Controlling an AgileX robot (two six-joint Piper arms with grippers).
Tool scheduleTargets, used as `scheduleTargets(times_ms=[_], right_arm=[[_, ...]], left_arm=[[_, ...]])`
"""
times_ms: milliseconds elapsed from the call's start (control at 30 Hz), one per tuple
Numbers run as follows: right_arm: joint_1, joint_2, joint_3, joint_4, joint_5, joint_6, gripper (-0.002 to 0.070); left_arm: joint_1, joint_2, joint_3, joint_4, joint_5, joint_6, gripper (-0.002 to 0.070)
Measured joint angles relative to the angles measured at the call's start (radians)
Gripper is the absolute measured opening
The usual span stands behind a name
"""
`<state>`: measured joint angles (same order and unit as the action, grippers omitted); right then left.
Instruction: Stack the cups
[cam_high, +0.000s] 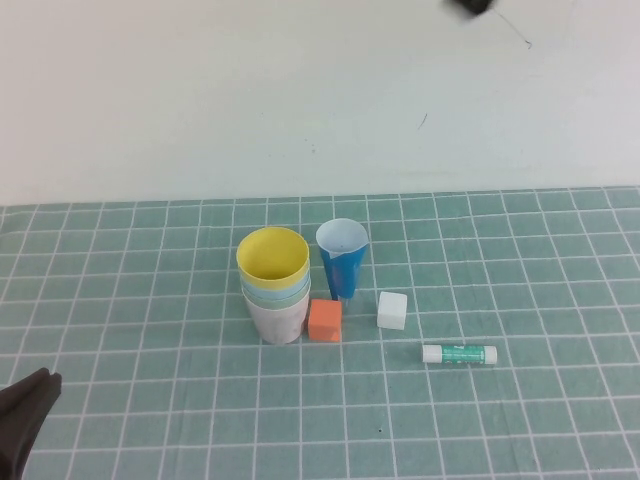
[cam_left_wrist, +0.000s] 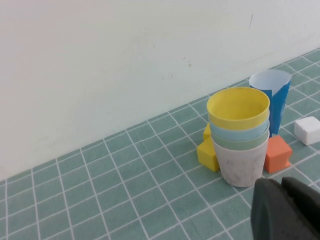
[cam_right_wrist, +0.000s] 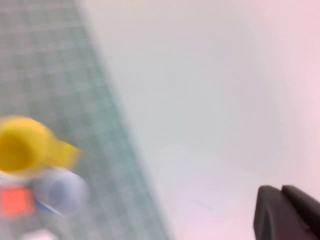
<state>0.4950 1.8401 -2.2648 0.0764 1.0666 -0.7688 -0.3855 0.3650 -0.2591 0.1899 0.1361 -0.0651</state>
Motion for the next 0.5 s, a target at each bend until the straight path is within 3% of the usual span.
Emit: scheduleTargets(times_ms=[233,500], right_arm=[[-0.096,-0.250,0.059,-0.252,0.090,0.036,-0.0001],[-0.147,-0.566,0.502,-0.235,-0.035,0.078,-0.0001]], left_arm=[[0.000,0.000,0.000,0.000,-0.025,-0.074,-0.0001],[0.000,0.000,0.000,0.000,-0.033,-0.121,-0.0001]])
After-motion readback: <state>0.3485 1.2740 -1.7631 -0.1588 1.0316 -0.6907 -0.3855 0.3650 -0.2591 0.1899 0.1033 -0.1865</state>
